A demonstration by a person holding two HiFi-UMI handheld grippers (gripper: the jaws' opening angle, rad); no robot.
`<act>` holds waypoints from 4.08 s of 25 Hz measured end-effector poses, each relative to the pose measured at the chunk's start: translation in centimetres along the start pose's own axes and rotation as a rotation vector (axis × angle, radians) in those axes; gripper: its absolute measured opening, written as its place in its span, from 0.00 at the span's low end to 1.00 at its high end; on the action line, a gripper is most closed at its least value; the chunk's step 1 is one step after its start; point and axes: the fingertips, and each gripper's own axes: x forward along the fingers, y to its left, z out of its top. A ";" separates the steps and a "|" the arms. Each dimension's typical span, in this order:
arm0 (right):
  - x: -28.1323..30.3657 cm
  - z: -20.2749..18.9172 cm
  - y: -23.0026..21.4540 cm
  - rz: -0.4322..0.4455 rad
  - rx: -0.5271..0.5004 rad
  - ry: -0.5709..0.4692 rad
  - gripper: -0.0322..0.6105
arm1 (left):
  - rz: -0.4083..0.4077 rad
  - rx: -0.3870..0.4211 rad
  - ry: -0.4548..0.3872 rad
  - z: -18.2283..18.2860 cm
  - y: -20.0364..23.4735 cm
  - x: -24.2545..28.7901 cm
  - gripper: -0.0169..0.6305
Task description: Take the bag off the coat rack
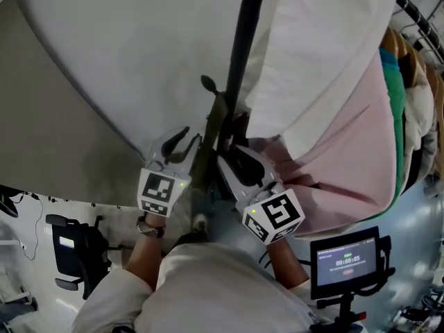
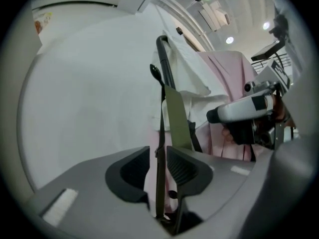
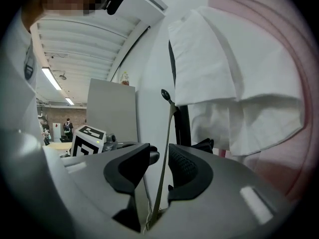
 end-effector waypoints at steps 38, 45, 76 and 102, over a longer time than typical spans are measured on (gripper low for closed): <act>1.1 -1.7 -0.8 -0.070 -0.018 0.060 0.07 | -0.385 -0.083 0.088 -3.5 -5.8 7.2 0.11; 1.3 -1.4 -0.4 -0.052 -0.031 0.065 0.06 | -0.364 -0.053 0.055 -2.6 -5.6 7.0 0.08; 1.2 1.7 0.8 0.044 -0.030 0.025 0.06 | -0.246 -0.137 0.007 -1.7 -2.5 5.5 0.08; 0.6 9.8 2.4 0.119 -0.126 -0.138 0.06 | -0.168 -0.159 -0.185 7.2 1.3 1.3 0.08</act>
